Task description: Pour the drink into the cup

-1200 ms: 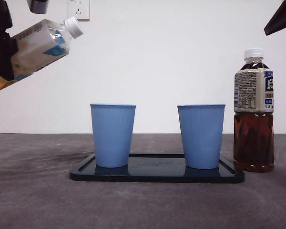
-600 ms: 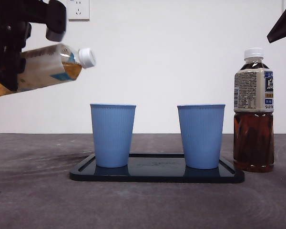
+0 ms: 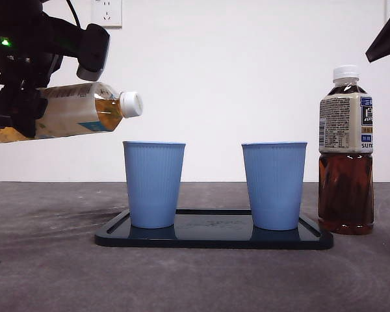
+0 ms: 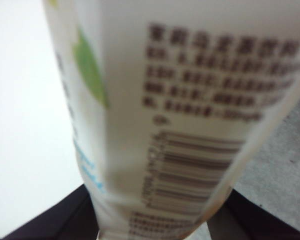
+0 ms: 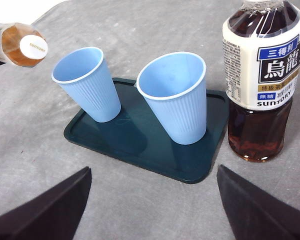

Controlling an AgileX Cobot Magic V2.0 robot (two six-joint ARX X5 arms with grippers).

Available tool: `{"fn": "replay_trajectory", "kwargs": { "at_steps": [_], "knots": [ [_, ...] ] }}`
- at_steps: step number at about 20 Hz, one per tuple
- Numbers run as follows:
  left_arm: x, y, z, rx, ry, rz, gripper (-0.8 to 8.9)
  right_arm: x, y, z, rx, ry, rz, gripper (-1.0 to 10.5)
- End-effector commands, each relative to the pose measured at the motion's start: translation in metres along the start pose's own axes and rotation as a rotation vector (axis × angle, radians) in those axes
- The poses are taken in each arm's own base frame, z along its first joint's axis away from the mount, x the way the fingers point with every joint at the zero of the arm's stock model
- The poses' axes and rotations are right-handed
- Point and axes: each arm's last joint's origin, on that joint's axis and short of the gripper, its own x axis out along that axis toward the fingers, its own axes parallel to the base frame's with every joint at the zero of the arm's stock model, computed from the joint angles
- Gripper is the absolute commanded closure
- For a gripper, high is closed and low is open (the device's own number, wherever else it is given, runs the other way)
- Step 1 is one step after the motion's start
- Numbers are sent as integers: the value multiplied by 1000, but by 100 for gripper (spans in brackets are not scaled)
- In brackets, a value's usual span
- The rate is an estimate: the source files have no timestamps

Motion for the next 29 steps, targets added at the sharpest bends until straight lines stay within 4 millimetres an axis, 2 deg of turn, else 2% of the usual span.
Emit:
{"fn": "replay_trajectory", "kwargs": {
  "at_steps": [1, 12, 16, 20, 23, 24, 26, 29],
  "knots": [
    [-5, 12, 6, -43, -20, 57, 600, -2, 2, 3, -19, -14, 11, 549],
    [-6, 12, 7, -75, -28, 60, 600, -2, 2, 3, -18, -8, 9, 549],
    [-13, 19, 4, -342, -65, 82, 600, -2, 2, 3, -18, -9, 5, 549],
    [-40, 34, -13, -765, -248, 40, 600, -2, 2, 3, -18, -10, 2, 549],
    [-66, 45, -31, -1152, -439, -85, 600, -2, 2, 3, -18, -10, 2, 549],
    [-71, 46, -35, -1215, -482, -117, 600, -2, 2, 3, -18, -10, 2, 549],
    [-75, 46, -41, -1325, -537, -151, 600, -2, 2, 3, -18, -11, 2, 549],
    [-66, 35, -43, -1437, -583, -169, 600, -2, 2, 3, -18, -11, 2, 549]
  ]
}}
